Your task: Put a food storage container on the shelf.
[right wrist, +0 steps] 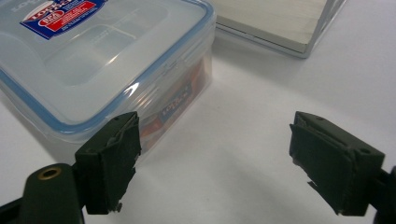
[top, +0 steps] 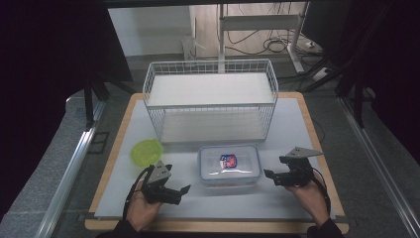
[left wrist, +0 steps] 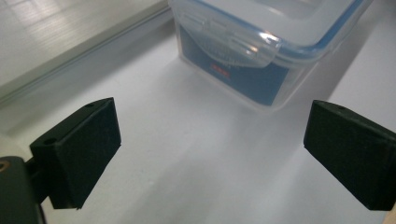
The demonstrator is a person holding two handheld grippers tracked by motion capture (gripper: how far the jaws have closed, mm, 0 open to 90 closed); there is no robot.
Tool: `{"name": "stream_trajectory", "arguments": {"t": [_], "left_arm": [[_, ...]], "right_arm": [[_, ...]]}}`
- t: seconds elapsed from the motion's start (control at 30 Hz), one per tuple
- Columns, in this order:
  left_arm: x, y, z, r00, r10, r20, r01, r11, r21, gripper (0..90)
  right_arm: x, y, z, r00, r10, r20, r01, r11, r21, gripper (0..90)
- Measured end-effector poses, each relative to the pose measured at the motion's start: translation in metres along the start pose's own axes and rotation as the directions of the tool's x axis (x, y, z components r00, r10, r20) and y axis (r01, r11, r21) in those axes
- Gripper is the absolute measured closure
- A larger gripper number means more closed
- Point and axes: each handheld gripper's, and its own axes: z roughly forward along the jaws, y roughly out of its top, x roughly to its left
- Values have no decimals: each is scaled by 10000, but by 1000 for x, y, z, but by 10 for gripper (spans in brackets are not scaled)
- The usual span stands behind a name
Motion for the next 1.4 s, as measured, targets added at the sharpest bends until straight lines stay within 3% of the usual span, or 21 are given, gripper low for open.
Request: {"name": "stream_trajectory", "arguments": {"t": [0.27,0.33,0.43,0.57,0.63,0.7,0.9,1.03,1.1,1.13,1.17,1.2,1.27,1.3,1.33,1.37,1.4], "left_arm": [[2,9,4,9986,-411,321,401,9987,303,51],[4,15,4,9964,-677,511,667,9976,211,49],[5,20,5,9942,-814,703,805,9966,149,43],[7,30,10,9919,-918,882,895,9955,299,32],[8,35,14,9854,-1090,1305,1073,9940,200,25],[9,37,17,9843,-1117,1370,1093,9937,250,25],[12,42,33,9723,-1434,1848,1354,9893,550,28],[12,46,46,9669,-1561,2020,1416,9863,843,28],[12,47,54,9591,-1787,2195,1606,9822,976,27],[14,49,59,9481,-2035,2444,1823,9774,1069,22],[15,49,62,9430,-2149,2540,1918,9749,1128,19],[15,49,62,9430,-2149,2540,1918,9749,1128,12],[18,50,68,9292,-2408,2805,2124,9688,1278,10],[18,51,71,9214,-2551,2933,2257,9654,1308,8],[19,52,76,9070,-2677,3250,2287,9613,1535,5],[19,52,76,9070,-2677,3250,2287,9613,1535,4],[18,53,80,8984,-2872,3323,2439,9554,1664,0]], "right_arm": [[-4,2,-3,9990,387,219,-384,9992,-140,92],[-4,4,-5,9984,472,309,-468,9988,-147,90],[-4,7,-6,9982,592,70,-591,9981,-156,90],[3,14,-5,9993,368,-97,-369,9992,-124,90],[9,19,-3,9995,275,-152,-276,9996,-67,74],[10,21,-2,9994,297,-200,-297,9996,15,59],[16,27,5,9932,630,-983,-592,9974,409,11],[19,34,12,9847,770,-1561,-683,9958,607,64],[19,36,15,9829,804,-1658,-699,9952,683,79],[19,37,21,9784,889,-1865,-720,9928,955,92],[19,38,23,9777,918,-1888,-736,9921,1012,101],[19,38,23,9777,918,-1888,-736,9921,1012,101],[18,38,30,9728,1083,-2050,-837,9886,1251,111],[17,39,32,9681,1222,-2188,-947,9867,1324,116],[15,40,37,9575,1496,-2465,-1168,9829,1426,115],[15,40,37,9575,1496,-2465,-1168,9829,1426,115],[12,40,41,9450,1800,-2731,-1389,9768,1633,101]]}}
